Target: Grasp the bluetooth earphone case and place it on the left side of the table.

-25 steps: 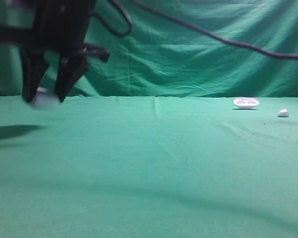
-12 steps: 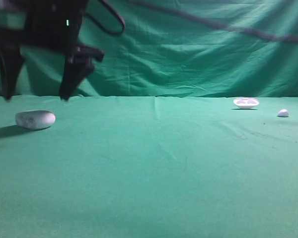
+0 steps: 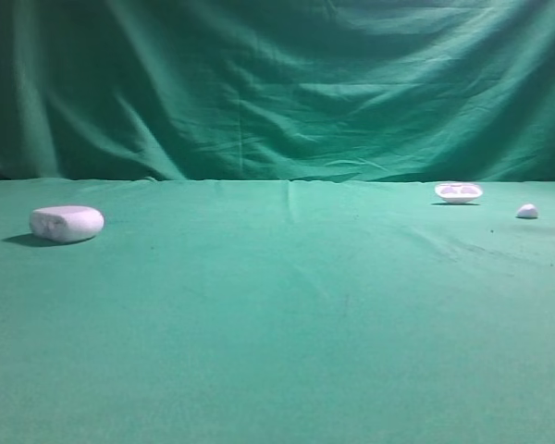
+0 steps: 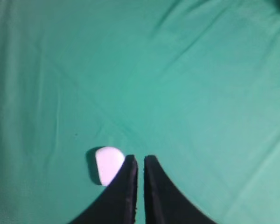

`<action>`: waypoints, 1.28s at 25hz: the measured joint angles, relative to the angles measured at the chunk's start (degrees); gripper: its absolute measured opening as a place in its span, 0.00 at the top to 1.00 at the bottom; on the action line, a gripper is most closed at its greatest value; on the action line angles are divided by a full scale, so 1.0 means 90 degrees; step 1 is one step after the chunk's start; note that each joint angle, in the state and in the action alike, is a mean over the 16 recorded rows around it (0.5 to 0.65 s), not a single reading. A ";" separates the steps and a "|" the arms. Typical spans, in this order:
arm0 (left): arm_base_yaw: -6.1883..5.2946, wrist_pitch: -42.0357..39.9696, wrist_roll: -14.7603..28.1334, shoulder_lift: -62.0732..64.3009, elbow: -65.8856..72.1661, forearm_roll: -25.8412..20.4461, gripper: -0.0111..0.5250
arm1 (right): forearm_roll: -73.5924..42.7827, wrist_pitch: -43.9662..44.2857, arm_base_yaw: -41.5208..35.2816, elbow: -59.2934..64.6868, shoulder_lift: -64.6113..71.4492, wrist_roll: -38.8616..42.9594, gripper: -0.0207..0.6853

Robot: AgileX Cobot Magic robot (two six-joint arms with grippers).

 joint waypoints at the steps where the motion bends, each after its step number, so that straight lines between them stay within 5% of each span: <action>1: 0.0000 0.0000 0.0000 0.0000 0.0000 0.0000 0.98 | -0.0003 -0.0014 -0.0114 0.0315 -0.0292 0.0006 0.97; 18: 0.0000 0.0000 0.0000 0.0000 0.0000 0.0000 0.98 | -0.0158 -0.1923 -0.1030 0.7067 -0.5610 0.0292 0.97; 32: 0.0000 0.0000 0.0000 0.0000 0.0000 0.0000 0.98 | -0.0376 -0.2080 -0.1249 0.9233 -0.8731 0.0357 0.97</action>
